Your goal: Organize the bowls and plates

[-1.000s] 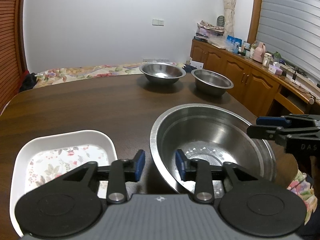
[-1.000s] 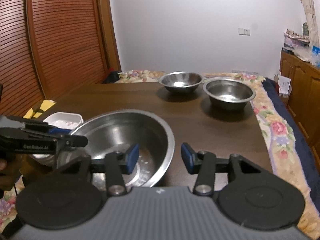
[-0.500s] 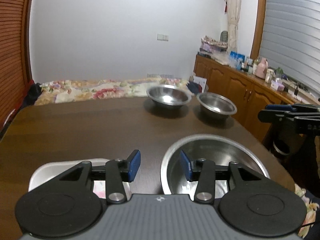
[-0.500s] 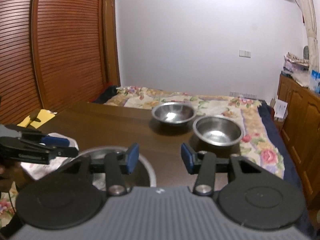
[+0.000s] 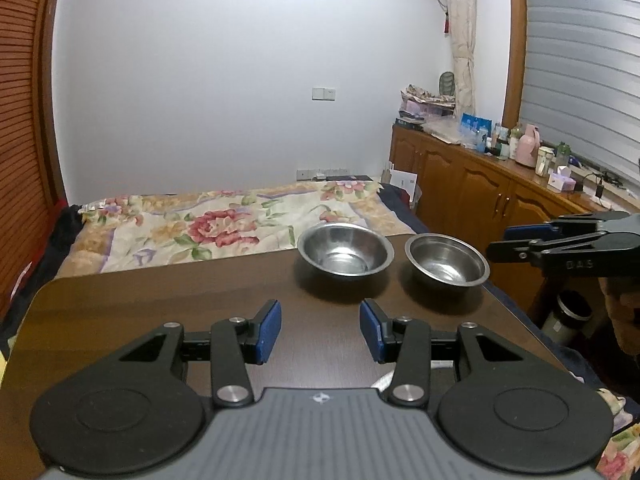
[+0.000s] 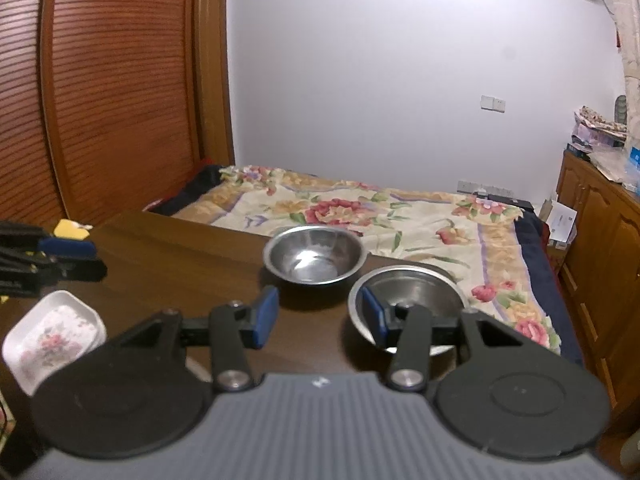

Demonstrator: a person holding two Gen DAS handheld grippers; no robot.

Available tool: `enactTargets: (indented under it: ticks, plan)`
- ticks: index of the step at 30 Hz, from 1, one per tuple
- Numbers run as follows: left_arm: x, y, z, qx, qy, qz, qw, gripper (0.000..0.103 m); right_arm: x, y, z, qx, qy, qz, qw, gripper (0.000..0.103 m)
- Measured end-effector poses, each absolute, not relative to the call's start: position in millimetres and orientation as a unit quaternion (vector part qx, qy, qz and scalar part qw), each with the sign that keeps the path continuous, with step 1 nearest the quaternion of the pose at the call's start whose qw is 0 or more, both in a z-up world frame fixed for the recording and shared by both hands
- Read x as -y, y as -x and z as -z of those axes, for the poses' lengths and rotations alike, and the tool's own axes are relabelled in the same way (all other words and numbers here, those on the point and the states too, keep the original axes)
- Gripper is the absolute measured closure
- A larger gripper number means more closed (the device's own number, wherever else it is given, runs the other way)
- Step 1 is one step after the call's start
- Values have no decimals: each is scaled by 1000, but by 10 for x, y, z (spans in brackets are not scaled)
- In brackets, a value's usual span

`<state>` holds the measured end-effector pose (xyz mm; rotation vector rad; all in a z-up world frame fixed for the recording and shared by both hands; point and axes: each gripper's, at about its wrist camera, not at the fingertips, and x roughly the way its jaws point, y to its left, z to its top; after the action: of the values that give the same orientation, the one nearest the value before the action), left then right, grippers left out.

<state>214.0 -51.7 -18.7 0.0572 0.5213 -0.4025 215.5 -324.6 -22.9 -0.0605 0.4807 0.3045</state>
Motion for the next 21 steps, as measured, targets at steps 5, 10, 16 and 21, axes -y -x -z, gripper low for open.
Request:
enactTargets:
  ticks: [5,10,16,21]
  plan:
    - [639,-2437,202,-263,-29,201,943,57,3267,-2474,279,-252,25,-158,955,55]
    - [785,-2754,272,-272,-32,209,939,57,3284,-2846,345,-260,13,-160,952,56]
    - [924,-3215,432,-301,-22,213,929,57,3277,-3244,468,-277,1,-158,948,57]
    - [953,-3518,581,-330,3,213,920,58,3241,-3503,567,-302,-7,-160,940,62]
